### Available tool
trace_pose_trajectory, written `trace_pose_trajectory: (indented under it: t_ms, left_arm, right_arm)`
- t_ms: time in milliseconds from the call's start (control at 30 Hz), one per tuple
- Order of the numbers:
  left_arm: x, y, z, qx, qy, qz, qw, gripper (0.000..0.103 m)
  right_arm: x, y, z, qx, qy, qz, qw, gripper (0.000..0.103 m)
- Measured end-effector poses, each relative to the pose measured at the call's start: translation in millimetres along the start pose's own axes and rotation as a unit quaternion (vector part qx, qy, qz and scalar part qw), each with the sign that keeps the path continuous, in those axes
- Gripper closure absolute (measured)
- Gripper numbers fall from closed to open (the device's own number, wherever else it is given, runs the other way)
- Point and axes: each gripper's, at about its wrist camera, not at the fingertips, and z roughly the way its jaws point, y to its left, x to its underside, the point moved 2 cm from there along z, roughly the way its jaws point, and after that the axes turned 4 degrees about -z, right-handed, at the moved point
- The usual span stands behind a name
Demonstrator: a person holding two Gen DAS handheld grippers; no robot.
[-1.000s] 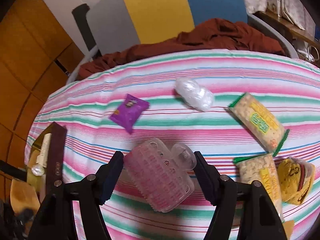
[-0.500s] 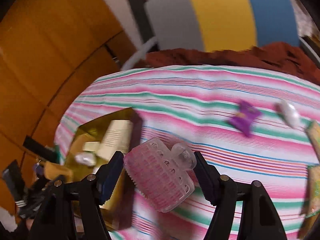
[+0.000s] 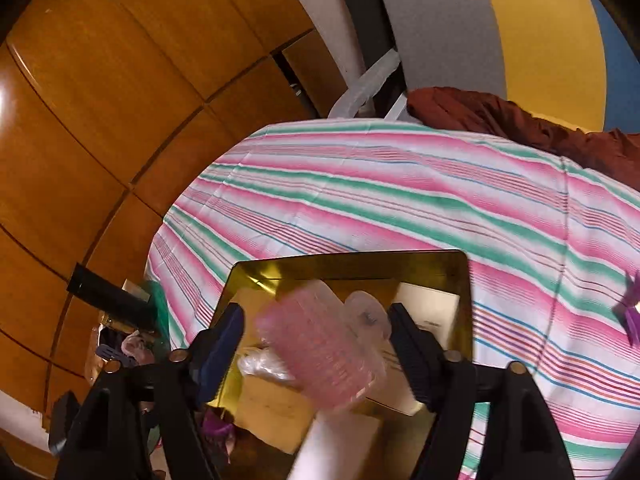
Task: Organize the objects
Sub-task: 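Carry the sponge and pink roller over the gold tray and open both tools, then move both open tools back to the remaining items on the cloth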
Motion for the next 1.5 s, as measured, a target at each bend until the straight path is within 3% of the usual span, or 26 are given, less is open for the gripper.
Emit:
trace_pose_trajectory:
  t_ms: [233, 767, 1133, 1500]
  left_arm:
    - [-2, 1, -10, -0.018, -0.019, 0.007, 0.9996, 0.000]
    - [-11, -31, -30, -0.039, -0.049, 0.035, 0.9975, 0.000]
    - [-7, -60, -37, -0.025, -0.051, 0.069, 0.9960, 0.000]
    - [-8, -97, -35, -0.001, -0.048, 0.115, 0.9922, 0.000]
  right_arm:
    - [22, -9, -15, 0.028, -0.013, 0.004, 1.000, 0.017]
    - [110, -15, -57, 0.125, -0.031, -0.037, 0.991, 0.016]
    - [124, -11, -78, 0.183, -0.055, -0.078, 0.978, 0.015]
    - [135, -67, -104, 0.226, -0.053, -0.042, 0.972, 0.015]
